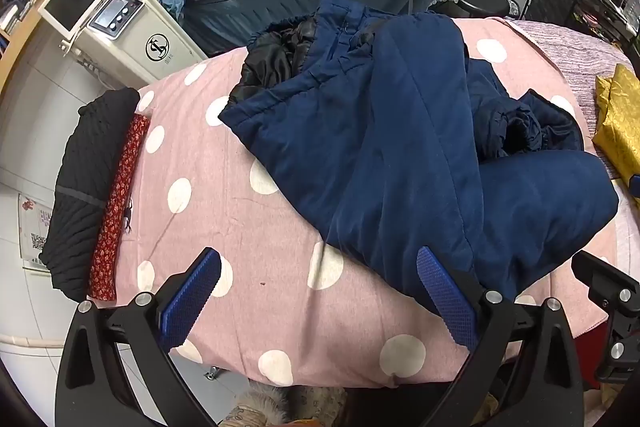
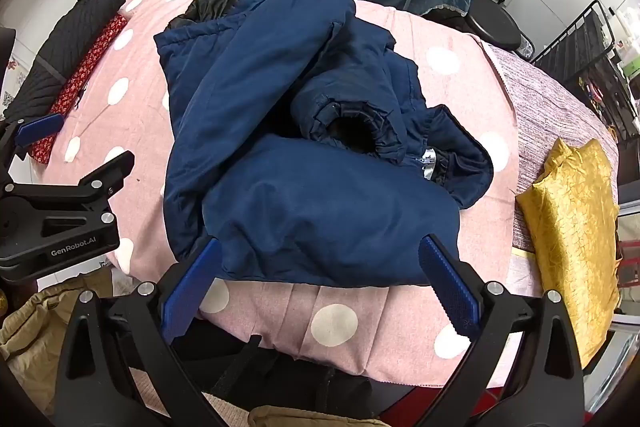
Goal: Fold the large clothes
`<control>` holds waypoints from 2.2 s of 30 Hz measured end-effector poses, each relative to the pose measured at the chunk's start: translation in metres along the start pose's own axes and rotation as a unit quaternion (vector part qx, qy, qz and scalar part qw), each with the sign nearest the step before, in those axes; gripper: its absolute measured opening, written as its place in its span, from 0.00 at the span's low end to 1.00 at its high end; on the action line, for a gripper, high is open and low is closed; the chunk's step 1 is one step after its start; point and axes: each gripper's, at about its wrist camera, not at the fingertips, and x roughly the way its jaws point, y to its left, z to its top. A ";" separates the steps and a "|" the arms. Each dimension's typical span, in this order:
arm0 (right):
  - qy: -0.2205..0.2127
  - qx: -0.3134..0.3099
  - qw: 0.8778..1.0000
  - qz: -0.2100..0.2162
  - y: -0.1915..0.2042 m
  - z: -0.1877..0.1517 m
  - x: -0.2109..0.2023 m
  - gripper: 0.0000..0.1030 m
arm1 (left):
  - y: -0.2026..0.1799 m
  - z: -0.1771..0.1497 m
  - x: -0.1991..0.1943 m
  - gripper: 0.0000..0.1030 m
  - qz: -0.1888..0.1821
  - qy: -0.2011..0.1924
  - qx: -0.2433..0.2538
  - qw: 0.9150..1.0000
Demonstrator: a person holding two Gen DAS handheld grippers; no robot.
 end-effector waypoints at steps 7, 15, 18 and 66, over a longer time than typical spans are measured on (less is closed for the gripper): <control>0.000 0.000 1.000 -0.002 0.001 0.000 0.001 0.94 | 0.000 0.000 0.000 0.94 -0.001 0.002 0.001 1.000; 0.000 0.000 1.000 -0.001 0.001 0.001 0.002 0.94 | 0.002 0.000 -0.001 0.94 -0.001 0.004 -0.003 1.000; 0.000 0.000 1.000 -0.001 0.001 0.001 0.002 0.94 | -0.002 -0.003 0.003 0.94 -0.001 0.006 0.000 1.000; 0.005 0.000 1.000 0.000 0.000 0.002 0.005 0.94 | 0.000 0.000 0.011 0.94 -0.005 0.022 0.002 1.000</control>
